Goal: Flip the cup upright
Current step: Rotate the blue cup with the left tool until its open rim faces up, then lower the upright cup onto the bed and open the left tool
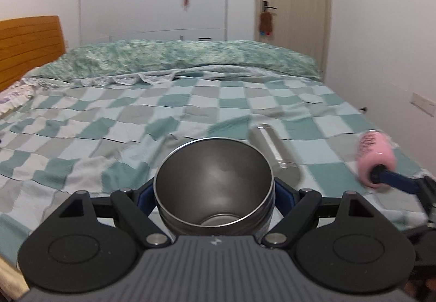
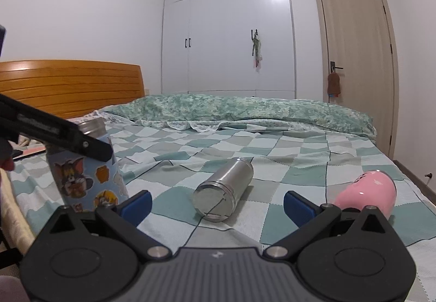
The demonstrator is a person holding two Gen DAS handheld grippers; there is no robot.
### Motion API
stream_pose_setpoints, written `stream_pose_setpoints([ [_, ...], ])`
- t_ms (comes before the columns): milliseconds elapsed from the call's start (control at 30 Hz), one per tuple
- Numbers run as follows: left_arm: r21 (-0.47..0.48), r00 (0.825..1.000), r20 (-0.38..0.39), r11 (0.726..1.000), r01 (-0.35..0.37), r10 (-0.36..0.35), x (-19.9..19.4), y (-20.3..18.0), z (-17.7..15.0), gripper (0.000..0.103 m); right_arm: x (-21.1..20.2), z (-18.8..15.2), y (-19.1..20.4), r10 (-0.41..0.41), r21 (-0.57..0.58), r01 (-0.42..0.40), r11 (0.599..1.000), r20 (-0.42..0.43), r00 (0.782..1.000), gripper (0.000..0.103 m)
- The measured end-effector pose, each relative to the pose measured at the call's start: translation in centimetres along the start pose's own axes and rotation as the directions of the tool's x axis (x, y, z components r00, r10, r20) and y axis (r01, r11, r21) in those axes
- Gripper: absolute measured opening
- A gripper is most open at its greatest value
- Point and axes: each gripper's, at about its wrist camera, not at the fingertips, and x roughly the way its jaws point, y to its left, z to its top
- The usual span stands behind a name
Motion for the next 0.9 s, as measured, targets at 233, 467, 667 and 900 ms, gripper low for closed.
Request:
stream_pose_setpoints([
  [233,-0.018,0.998,-0.010,0.998,-0.066,0.065,4.3,2.2,-0.6,0.085,2.8,0.1,0.3,-0.017,-0.010,0.017,1.000,-0.025,1.000,0.103],
  [467,0.001,0.999,0.018,0.999,-0.049,0.049,5.8,2.4,-1.7,0.086,5.1,0.2,1.0,-0.013,-0.034,0.012,0.999,-0.055,0.998,0.103],
  [667,-0.021,1.000,0.012,1.000,0.007,-0.007,6.1,3.1,-2.0,0.092,5.7,0.1,1.4,-0.014,-0.045,0.011,0.999,-0.064,0.998,0.103],
  [900,-0.050,0.995,0.100,0.999,0.005,0.000,3.9,3.6,-2.3,0.103,5.2,0.2,1.4,-0.019,-0.045,0.016,0.999,-0.052,0.998,0.103],
])
